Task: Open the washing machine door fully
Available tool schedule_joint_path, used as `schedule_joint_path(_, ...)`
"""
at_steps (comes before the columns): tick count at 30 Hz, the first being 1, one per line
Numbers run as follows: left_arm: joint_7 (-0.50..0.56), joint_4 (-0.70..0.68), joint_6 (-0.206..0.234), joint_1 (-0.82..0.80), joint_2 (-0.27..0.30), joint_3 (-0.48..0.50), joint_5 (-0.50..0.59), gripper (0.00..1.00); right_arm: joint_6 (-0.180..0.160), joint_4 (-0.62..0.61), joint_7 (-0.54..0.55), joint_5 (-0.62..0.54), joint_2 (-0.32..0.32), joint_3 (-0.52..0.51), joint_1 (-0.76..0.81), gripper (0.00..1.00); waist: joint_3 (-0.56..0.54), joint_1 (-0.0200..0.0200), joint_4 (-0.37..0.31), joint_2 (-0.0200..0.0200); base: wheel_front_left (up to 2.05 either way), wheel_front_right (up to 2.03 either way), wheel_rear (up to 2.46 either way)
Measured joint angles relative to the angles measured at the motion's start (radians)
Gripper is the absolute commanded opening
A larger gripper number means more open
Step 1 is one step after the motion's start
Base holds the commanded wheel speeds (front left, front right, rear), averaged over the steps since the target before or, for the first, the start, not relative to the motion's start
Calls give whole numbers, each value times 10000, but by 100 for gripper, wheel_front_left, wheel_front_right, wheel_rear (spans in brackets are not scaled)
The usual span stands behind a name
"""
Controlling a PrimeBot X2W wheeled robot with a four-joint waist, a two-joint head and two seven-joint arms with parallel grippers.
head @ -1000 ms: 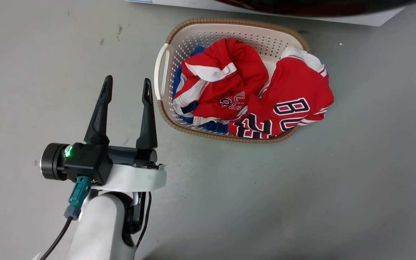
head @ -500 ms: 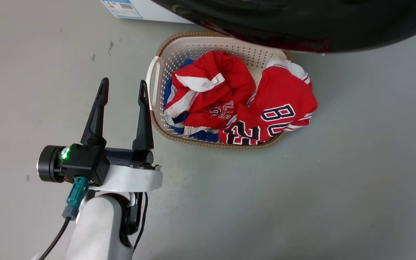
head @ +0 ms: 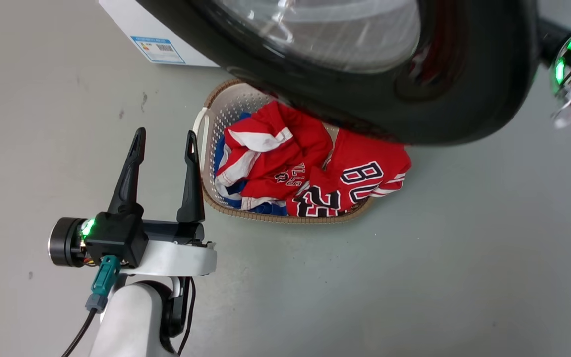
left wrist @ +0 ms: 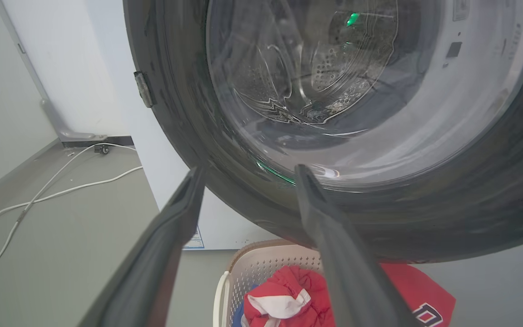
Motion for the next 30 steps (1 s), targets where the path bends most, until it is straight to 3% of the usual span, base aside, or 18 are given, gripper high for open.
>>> schedule_joint_path(23,0,128,63,991,2,151,88,100,0,-1710,907,441,949,1404,3331,0,-1723,-1,-51,0,0,0,0)
schedule_joint_path(30,0,203,107,1420,2,174,98,100,0,-1929,905,606,1496,1908,4212,0,-2395,-1,28,0,0,0,0)
